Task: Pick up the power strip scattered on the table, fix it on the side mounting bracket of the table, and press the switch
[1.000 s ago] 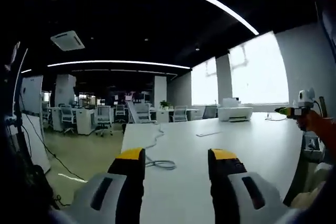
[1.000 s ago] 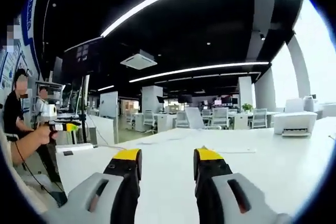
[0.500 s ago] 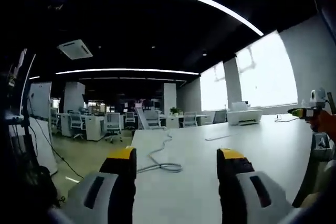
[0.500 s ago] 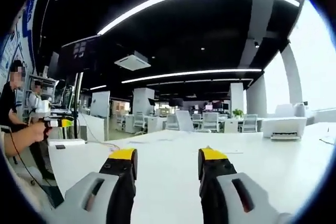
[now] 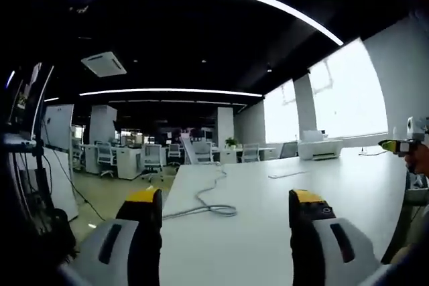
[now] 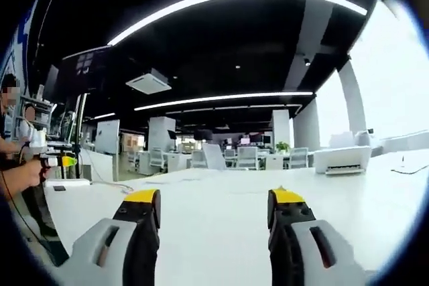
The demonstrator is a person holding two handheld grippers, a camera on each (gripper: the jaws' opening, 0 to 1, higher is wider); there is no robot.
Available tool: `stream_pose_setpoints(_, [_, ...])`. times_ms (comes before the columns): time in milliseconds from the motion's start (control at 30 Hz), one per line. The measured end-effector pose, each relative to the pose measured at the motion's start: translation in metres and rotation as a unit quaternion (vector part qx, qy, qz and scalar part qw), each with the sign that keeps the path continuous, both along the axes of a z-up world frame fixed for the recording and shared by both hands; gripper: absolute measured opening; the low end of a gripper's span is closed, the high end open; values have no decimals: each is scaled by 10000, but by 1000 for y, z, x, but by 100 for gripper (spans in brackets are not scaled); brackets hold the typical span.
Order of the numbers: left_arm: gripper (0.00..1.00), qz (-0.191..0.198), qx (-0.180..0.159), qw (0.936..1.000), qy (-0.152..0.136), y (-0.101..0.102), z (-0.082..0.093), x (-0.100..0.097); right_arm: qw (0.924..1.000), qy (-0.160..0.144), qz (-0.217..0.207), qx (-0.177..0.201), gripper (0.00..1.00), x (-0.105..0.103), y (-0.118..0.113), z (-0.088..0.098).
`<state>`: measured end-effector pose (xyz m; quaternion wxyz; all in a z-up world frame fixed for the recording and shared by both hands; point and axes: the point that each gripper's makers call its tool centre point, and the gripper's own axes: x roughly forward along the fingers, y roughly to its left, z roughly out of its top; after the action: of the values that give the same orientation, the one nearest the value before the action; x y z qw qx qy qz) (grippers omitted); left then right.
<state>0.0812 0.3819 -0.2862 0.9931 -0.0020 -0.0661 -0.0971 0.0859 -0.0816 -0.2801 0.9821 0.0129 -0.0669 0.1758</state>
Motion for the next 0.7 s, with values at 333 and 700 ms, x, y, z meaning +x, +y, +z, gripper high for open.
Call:
stream_pose_setpoints(333, [81, 56, -48, 10000, 4, 1, -4, -3, 10000, 16, -68, -70, 69, -7, 8, 1])
stream_pose_setpoints(700, [81, 33, -49, 10000, 61, -4, -10, -4, 10000, -8, 13, -64, 69, -9, 17, 3])
